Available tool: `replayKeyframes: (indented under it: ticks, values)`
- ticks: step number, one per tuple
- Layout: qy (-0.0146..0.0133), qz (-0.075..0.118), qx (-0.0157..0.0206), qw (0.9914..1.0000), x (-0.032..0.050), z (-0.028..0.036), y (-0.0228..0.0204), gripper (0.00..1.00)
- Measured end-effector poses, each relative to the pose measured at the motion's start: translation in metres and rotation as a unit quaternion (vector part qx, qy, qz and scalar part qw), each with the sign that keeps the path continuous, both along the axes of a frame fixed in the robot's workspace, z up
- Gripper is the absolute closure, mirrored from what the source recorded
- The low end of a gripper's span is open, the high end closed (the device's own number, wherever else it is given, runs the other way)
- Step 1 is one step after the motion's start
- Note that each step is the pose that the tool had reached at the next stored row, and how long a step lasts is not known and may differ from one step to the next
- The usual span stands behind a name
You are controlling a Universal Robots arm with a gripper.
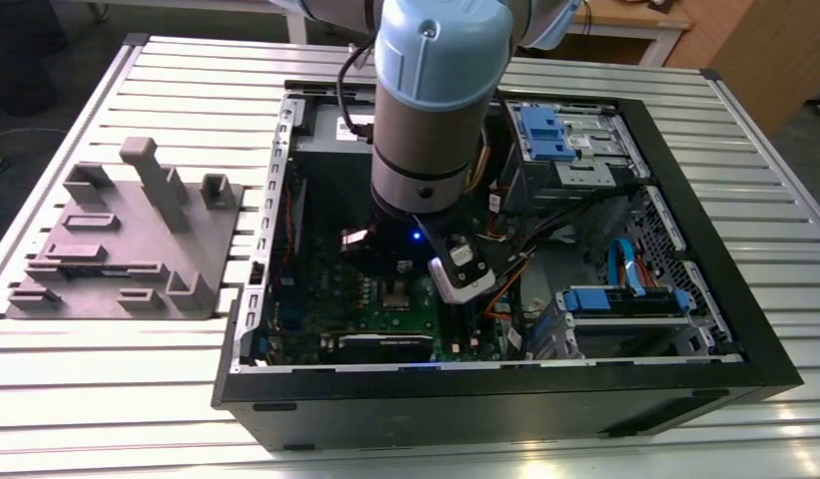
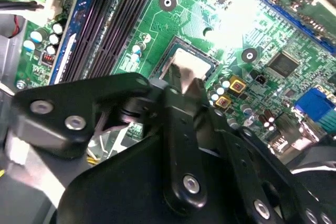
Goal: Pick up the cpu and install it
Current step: 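Place the cpu into insertion slot, then close the cpu cover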
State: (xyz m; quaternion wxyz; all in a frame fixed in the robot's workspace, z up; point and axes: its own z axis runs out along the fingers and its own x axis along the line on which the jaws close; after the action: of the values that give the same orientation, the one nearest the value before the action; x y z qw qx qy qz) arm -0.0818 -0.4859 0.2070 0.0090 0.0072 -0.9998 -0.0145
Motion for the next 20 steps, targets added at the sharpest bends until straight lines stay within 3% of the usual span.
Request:
replayKeyframes:
  ticks: [2,4,20]
  values:
    - [0.0,0.0,-0.0001,1.0,0.0,0.0025,0.0,0.78]
    - [-0.0001,0.0,0.0001,1.0,0.0,0.0033,0.0,0.9]
    - [0.0,0.0,-0.0001,1.0,0.0,0.0057,0.0,0.9]
